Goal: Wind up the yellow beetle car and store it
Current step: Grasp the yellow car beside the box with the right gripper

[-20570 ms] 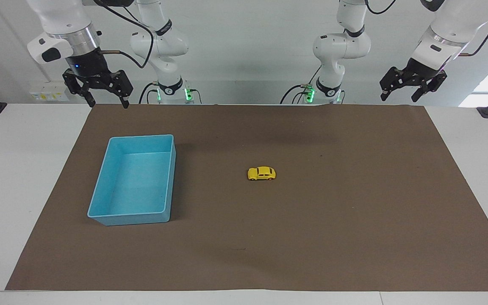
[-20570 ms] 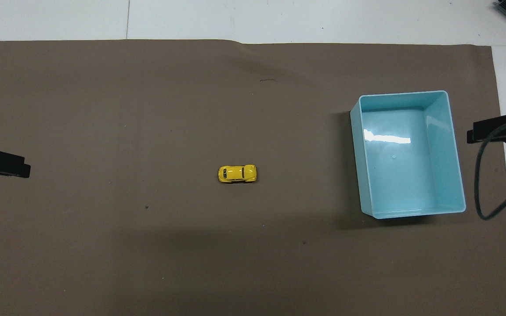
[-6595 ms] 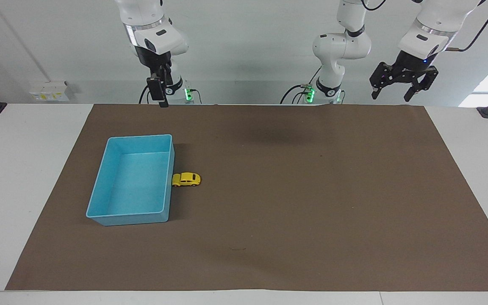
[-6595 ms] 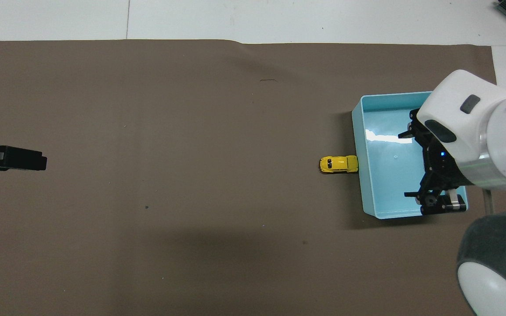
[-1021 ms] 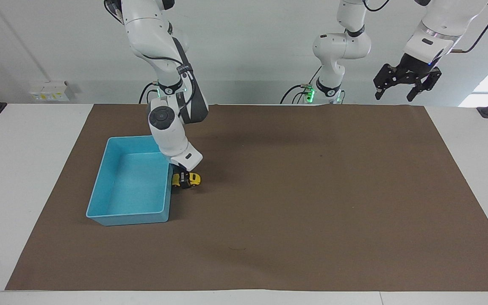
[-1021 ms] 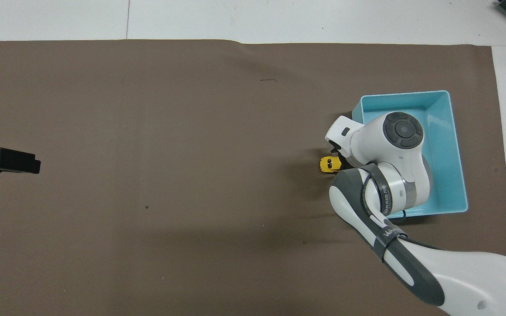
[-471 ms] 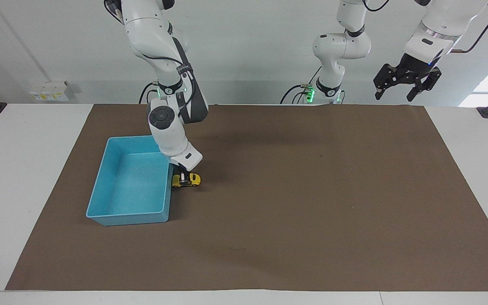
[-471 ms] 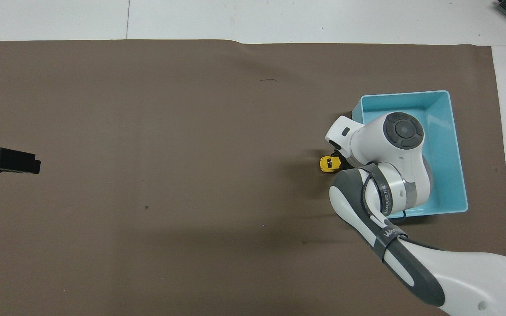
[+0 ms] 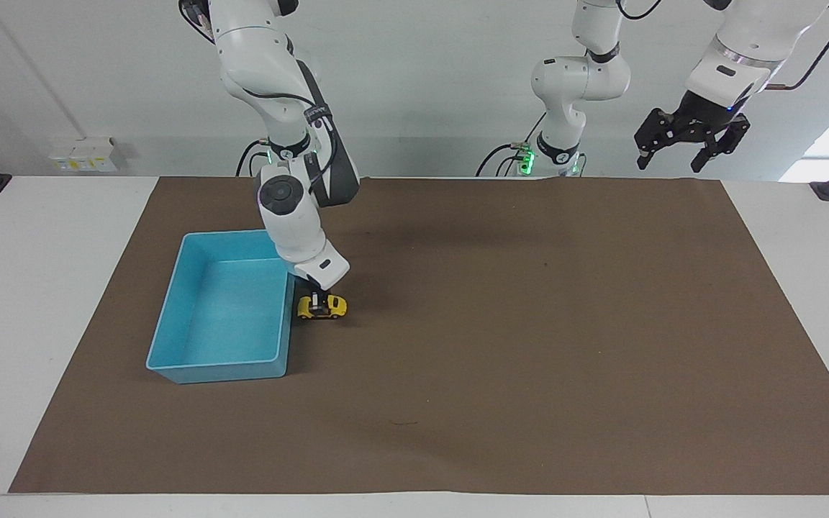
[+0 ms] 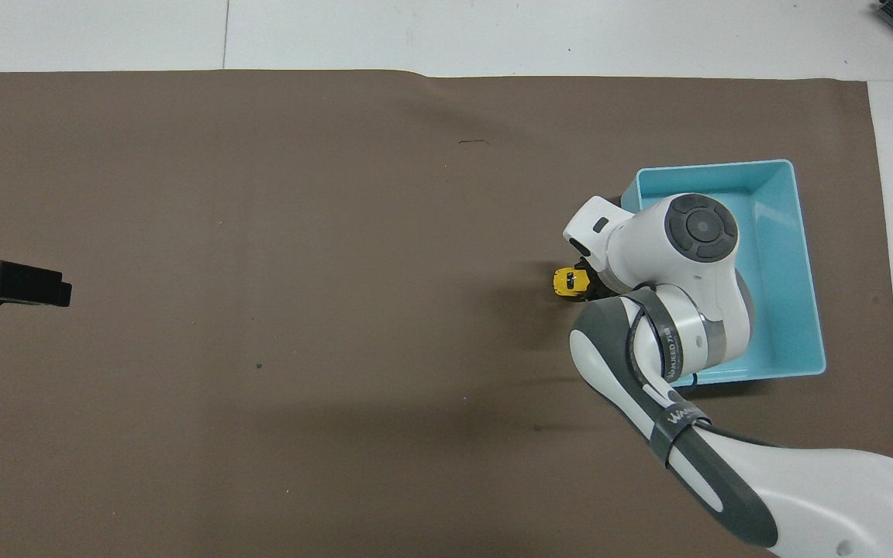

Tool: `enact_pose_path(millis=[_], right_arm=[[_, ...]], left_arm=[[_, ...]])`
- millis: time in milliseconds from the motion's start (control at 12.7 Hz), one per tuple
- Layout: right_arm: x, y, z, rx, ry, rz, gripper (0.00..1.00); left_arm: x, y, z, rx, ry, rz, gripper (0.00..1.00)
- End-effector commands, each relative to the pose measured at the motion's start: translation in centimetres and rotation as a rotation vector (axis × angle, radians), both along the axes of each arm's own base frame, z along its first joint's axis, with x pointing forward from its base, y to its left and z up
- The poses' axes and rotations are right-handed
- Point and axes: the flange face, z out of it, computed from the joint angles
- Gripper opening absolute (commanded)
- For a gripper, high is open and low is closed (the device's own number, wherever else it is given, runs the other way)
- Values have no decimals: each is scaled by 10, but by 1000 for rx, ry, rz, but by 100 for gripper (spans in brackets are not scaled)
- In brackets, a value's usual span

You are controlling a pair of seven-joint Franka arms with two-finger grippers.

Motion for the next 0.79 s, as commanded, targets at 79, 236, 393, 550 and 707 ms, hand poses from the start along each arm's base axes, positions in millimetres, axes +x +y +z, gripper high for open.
enact_pose_path(millis=[79,236,393,550,707], right_arm=[[7,4,10,10,-23,-23,9],[12,7,22,13,-13,-28,9],[14,9,36,13,-9,-44,9],[16,10,44,13,-3,-54,9],[17,17,58,16,2,-52,9]], left_arm=[[-1,3,4,-5,8,-3,100],[-1,2,4,-5,8,-4,100],[-1,3,4,-5,8,-3,100],[-1,2,4,-5,8,-4,100],[-1,3,4,-5,8,-3,100]])
